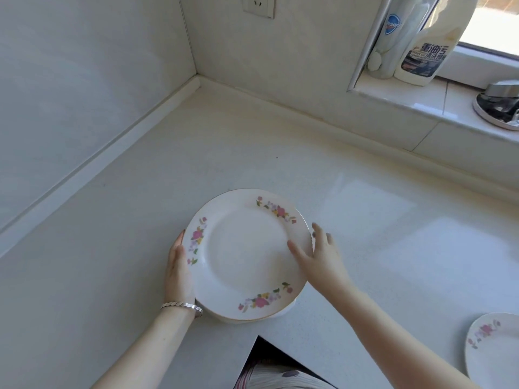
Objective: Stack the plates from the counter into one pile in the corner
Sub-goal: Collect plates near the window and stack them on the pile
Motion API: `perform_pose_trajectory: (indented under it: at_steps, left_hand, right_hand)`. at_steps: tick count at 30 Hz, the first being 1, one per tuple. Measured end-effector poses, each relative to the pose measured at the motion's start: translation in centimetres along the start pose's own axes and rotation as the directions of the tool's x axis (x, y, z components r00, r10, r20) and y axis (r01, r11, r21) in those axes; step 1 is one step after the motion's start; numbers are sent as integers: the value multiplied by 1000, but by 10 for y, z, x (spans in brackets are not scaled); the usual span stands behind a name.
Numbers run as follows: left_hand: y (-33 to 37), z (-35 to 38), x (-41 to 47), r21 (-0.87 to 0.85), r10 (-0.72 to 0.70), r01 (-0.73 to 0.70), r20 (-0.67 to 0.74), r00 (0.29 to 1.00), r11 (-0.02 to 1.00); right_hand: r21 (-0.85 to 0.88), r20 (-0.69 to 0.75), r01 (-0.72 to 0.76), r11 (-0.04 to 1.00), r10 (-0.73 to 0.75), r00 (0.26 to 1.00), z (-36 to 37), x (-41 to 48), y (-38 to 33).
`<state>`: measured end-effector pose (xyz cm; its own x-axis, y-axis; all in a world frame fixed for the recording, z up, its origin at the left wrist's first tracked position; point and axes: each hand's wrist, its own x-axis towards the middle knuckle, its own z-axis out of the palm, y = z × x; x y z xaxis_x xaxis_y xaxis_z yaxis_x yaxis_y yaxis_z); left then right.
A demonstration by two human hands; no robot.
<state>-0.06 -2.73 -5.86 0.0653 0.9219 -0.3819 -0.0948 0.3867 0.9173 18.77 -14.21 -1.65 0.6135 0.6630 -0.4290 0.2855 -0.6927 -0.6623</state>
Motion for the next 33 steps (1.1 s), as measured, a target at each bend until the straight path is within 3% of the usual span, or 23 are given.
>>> perform_pose_trajectory:
  at_steps: [3, 9, 13, 16, 18, 20, 23, 24, 25, 27, 28, 30, 33]
  left_hand:
    - [-2, -3, -2, 24, 0, 1, -19, 1000, 1000]
    - [-2, -5, -2, 45, 34, -33, -15, 999, 998]
    - [0, -5, -3, 109, 30, -30, -2, 1000, 994]
    - [13, -5, -5, 236, 10, -16, 25, 1000, 972]
    - [21, -2, -7, 501, 138, -142, 46, 989, 854]
    - [28, 12, -13, 707, 376, -384, 178, 909, 594]
    - [35, 57, -35, 617, 528, -714, 506, 682, 331]
    - [37, 76, -46, 555, 497, -772, 598, 629, 309]
    - [38, 96, -60, 503, 417, -789, 671, 614, 352]
    - [33, 139, -88, 516, 122, -705, 759, 640, 487]
    - [26, 161, -102, 559, -37, -659, 776, 629, 503]
    - [6, 202, -130, 606, -257, -654, 791, 555, 453]
    - [-34, 249, -174, 623, -441, -680, 773, 456, 388]
  right_hand:
    - [280, 8, 27, 960, -30, 1000, 15, 12, 0]
    - [271, -110, 95, 958, -68, 992, 24, 15, 0]
    - [340, -93, 124, 932, -98, 991, 21, 13, -2]
    - [438, 20, 44, 898, -59, 998, 11, 10, 0]
    - [440, 70, -16, 898, -17, 997, 3, 8, 8]
    - [401, 73, -60, 914, 33, 997, -9, 4, 19]
    - [435, 175, -171, 884, 103, 979, -35, -4, 38]
    - [432, 202, -197, 880, 119, 972, -46, -10, 46]
    - [402, 210, -206, 892, 129, 969, -57, -16, 55]
    - [223, 159, -177, 959, 143, 977, -81, -28, 80]
    - [97, 124, -153, 983, 141, 982, -93, -35, 93]
    - [-92, 78, -153, 984, 160, 984, -119, -51, 121]
    - [-142, 28, -196, 970, 202, 979, -162, -79, 170]
